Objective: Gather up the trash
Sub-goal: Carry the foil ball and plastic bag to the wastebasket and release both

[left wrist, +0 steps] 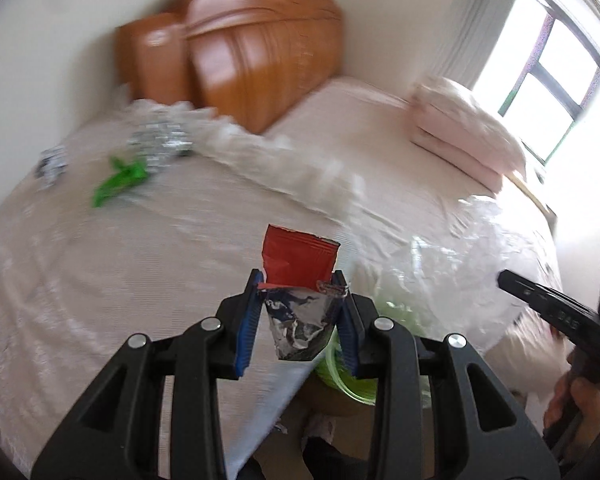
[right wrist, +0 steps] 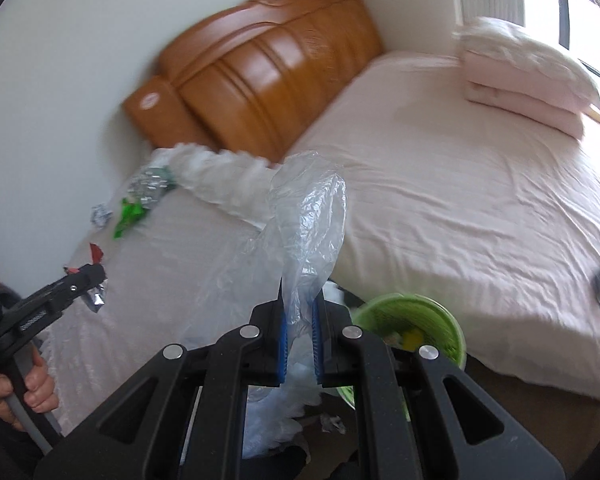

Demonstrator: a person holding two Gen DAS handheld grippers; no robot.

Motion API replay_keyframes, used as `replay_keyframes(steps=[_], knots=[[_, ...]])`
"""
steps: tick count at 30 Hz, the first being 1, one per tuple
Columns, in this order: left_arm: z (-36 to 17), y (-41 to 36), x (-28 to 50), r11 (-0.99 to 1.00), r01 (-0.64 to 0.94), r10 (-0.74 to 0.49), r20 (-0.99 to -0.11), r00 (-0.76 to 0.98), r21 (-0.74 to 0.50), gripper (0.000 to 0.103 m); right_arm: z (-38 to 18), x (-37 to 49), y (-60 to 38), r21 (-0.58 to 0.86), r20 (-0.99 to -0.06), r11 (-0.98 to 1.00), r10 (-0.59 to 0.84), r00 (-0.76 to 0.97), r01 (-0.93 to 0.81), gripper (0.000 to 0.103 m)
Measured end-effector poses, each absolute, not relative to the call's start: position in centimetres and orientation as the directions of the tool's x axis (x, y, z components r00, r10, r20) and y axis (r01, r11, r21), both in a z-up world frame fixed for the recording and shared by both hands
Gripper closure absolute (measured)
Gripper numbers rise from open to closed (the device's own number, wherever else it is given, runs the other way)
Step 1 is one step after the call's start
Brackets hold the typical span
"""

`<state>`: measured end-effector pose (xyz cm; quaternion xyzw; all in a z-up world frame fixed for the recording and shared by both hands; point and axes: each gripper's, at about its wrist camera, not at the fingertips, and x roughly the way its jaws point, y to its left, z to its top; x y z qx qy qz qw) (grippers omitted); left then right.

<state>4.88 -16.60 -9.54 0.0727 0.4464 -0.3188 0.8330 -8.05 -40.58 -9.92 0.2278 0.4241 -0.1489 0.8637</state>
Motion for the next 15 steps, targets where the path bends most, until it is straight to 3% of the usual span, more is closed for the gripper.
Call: replay_keyframes(steps=[8,15], knots=[[-9.6,-22.4,1.3,0.664,0.728,-0.54,-0.785,0.305,-0.173,0.069,-14.7,-12.1,-44.3,0.199,-0.863,0.794,-0.135,0.486,0.574,0.093],[-10.5,-25.3,-0.5,0.614,0.773,-0.537,-0.803,0.26,-0.16,0.069,-24.1,-12.1,-47.4,0.147,-0.936,0.747,-0.106,0.335,0.648,0.093]])
